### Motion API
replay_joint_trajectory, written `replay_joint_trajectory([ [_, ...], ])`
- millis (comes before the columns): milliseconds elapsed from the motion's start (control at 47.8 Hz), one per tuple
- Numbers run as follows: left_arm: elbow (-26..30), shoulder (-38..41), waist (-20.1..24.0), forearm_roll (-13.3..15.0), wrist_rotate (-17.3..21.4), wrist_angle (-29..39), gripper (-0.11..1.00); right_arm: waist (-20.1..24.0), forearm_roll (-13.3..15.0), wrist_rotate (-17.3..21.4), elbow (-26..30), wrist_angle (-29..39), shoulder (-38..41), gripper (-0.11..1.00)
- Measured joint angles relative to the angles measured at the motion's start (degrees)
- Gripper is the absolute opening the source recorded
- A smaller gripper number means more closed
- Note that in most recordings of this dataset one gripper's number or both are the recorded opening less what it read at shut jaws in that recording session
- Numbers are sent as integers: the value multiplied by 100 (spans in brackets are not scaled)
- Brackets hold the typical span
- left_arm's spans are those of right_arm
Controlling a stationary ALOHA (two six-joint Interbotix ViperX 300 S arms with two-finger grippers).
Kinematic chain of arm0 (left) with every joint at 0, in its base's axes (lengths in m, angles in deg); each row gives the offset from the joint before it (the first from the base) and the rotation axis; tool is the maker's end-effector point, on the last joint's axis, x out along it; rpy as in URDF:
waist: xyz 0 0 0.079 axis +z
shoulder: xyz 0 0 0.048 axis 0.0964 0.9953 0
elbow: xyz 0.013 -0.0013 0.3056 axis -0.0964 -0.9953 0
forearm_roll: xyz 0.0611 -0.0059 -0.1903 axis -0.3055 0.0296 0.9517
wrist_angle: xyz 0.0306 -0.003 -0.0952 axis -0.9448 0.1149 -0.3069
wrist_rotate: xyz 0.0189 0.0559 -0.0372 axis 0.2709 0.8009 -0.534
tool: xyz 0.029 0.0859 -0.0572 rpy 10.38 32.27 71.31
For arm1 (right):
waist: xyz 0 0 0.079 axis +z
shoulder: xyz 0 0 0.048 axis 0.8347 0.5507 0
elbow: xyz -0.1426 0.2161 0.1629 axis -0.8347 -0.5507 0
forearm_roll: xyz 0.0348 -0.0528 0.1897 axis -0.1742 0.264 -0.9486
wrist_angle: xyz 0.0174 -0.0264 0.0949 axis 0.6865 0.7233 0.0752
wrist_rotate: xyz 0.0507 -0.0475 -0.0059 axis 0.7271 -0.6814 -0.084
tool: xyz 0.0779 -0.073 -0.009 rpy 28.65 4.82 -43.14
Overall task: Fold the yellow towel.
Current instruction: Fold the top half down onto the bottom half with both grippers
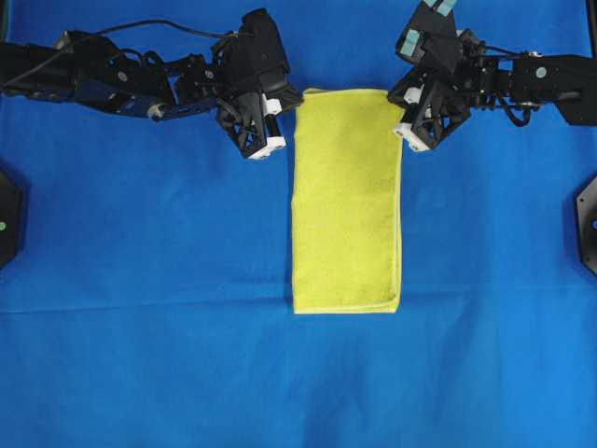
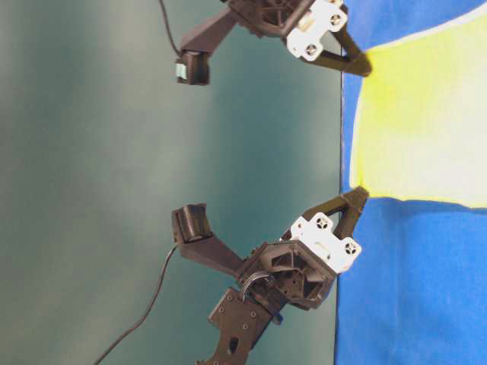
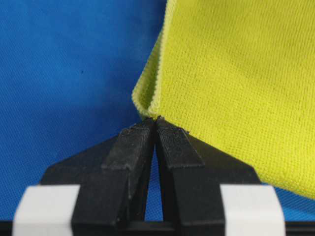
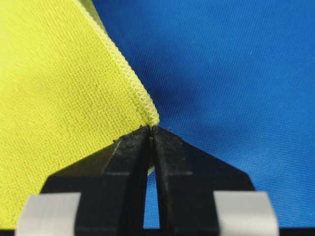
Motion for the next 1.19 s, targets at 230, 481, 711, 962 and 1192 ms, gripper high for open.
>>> replay_joint_trajectory([
  [230, -18, -167, -123, 0, 9, 290, 3, 88, 0, 26, -62, 0, -193, 4],
  [481, -149, -501, -589, 9, 26, 765, 3, 826, -158, 97, -325, 105, -545, 4],
  [711, -185, -598, -1362, 0, -9, 1257, 3, 1811, -439, 334, -431, 563, -703, 4],
  [962, -185, -598, -2382, 0, -220, 1380, 3, 2742, -492, 993, -422, 712, -686, 4],
  [1192, -141, -554, -2953, 0, -615, 1459, 3, 3472, -475, 1441, -316, 712, -519, 4],
])
